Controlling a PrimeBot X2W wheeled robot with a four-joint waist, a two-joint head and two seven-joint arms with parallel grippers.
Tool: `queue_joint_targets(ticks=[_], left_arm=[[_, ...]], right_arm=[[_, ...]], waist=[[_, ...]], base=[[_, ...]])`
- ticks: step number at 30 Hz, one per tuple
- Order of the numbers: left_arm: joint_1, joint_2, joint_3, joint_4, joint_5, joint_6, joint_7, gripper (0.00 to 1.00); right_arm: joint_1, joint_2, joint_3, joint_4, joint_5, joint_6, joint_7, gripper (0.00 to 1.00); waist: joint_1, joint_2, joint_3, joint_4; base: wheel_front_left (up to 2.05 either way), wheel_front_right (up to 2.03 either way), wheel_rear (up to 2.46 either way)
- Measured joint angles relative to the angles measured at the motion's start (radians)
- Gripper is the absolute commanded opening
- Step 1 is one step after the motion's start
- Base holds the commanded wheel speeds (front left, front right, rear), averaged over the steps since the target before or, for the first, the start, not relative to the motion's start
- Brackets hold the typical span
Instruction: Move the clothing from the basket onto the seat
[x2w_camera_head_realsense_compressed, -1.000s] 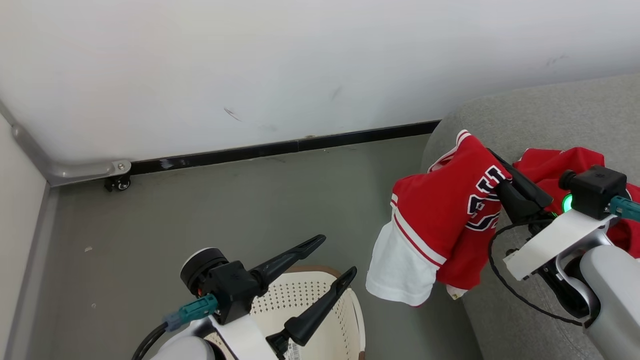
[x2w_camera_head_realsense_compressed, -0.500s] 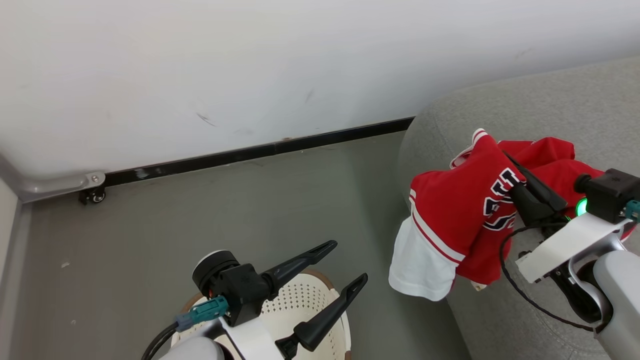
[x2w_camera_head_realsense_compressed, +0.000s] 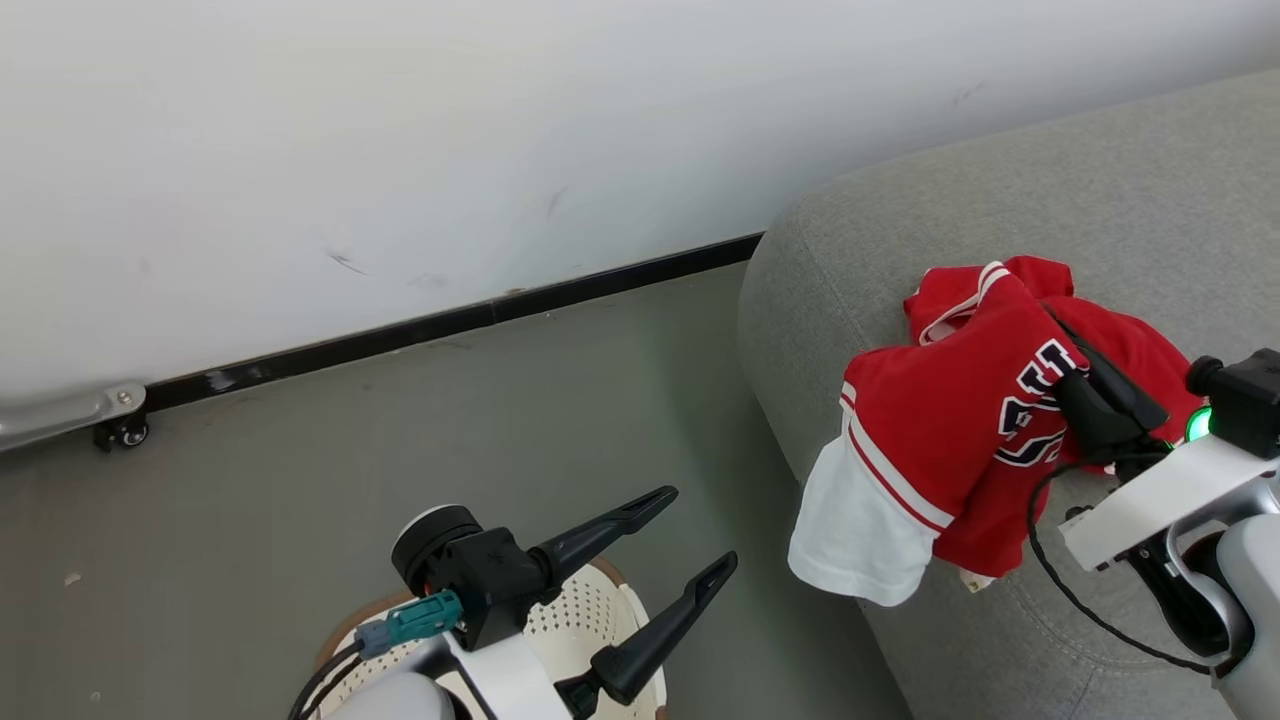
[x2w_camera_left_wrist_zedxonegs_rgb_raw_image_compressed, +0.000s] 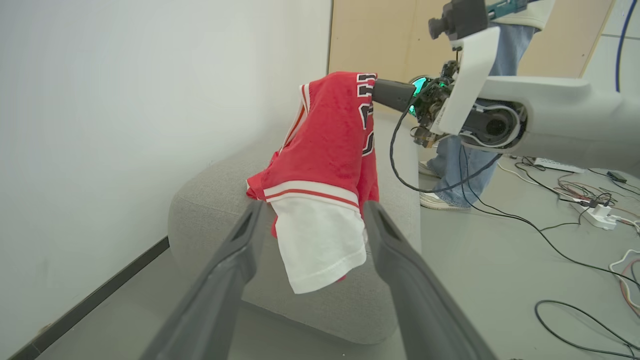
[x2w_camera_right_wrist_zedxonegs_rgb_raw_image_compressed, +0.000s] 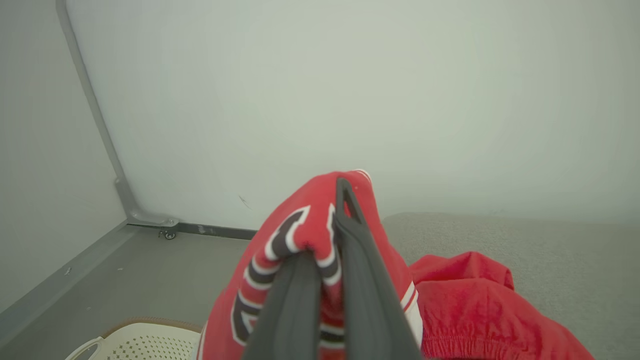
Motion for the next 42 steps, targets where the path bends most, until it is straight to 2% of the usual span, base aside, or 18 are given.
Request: queue_joint_targets(ticks=[18, 25, 32, 42], left_arm=[[-0.009, 0.005, 0.016, 0.036, -0.018, 0.0, -0.025, 1.0], [-0.009, 0.014, 0.036, 0.04, -0.025, 0.0, -0.026, 1.0], [-0.02, 0.025, 0.051, 0.033, -0.024, 0.0, -0.031, 1.0], [-0.053, 0.049, 0.058, 0.008, -0.007, 0.0, -0.03, 1.0]], right_arm=[[0.014, 0.009, 0.007, -0.041, -0.016, 0.0, 0.031, 0.0], [-0.074, 0.005, 0.011, -0.049, -0.006, 0.0, 0.058, 0.0], [-0.194, -0.02, -0.053, -0.024, 0.013, 0.0, 0.08, 0.0], [-0.339, -0.087, -0.17, 0.088, 0.034, 0.0, 0.123, 0.0]], waist=[[0.0, 0.0, -0.001, -0.087], [0.0, 0.0, 0.014, -0.1], [0.0, 0.0, 0.039, -0.101], [0.0, 0.0, 0.083, -0.091]], base=[[0.0, 0.0, 0.0], [0.0, 0.0, 0.0], [0.0, 0.0, 0.0], [0.0, 0.0, 0.0]])
